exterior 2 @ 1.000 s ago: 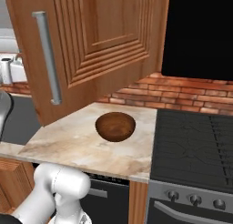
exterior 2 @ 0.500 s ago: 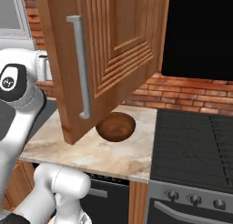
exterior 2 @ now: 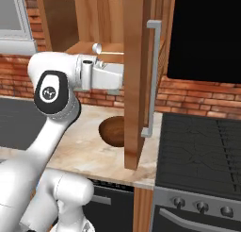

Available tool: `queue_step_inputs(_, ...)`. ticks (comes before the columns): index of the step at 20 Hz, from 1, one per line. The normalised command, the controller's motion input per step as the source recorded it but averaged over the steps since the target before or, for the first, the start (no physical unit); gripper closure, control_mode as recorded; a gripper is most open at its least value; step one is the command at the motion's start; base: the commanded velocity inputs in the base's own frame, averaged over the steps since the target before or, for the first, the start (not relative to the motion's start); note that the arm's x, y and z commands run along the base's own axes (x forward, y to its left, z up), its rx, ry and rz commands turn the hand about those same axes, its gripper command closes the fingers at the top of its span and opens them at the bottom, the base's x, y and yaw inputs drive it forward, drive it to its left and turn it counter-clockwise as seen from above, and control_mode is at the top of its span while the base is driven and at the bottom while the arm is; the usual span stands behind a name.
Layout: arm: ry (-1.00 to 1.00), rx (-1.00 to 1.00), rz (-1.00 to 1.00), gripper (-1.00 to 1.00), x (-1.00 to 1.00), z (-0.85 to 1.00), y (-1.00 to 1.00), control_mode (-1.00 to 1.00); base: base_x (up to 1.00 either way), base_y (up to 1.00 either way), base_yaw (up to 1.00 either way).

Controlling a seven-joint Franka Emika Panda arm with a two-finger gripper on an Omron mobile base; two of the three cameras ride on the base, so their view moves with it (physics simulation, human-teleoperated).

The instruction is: Open the cabinet and move the ladle to the pot. Then close the cabinet.

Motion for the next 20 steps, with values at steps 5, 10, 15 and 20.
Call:
queue_step_inputs(5, 0.00, 0.08, 0.34, -1.00, -0.04, 0.01, 0.17, -1.00, 0.00, 0.00, 0.00)
queue_step_inputs(10, 0.15, 0.08, 0.58, -1.00, 0.00, 0.00, 0.89, -1.00, 0.00, 0.00, 0.00)
queue_step_inputs(15, 0.24, 0.15, 0.66, -1.00, 0.10, 0.01, 0.96, -1.00, 0.00, 0.00, 0.00)
queue_step_inputs(20, 0.28, 0.25, 0.61, -1.00, 0.45, 0.21, 0.60, -1.00, 0.00, 0.00, 0.00)
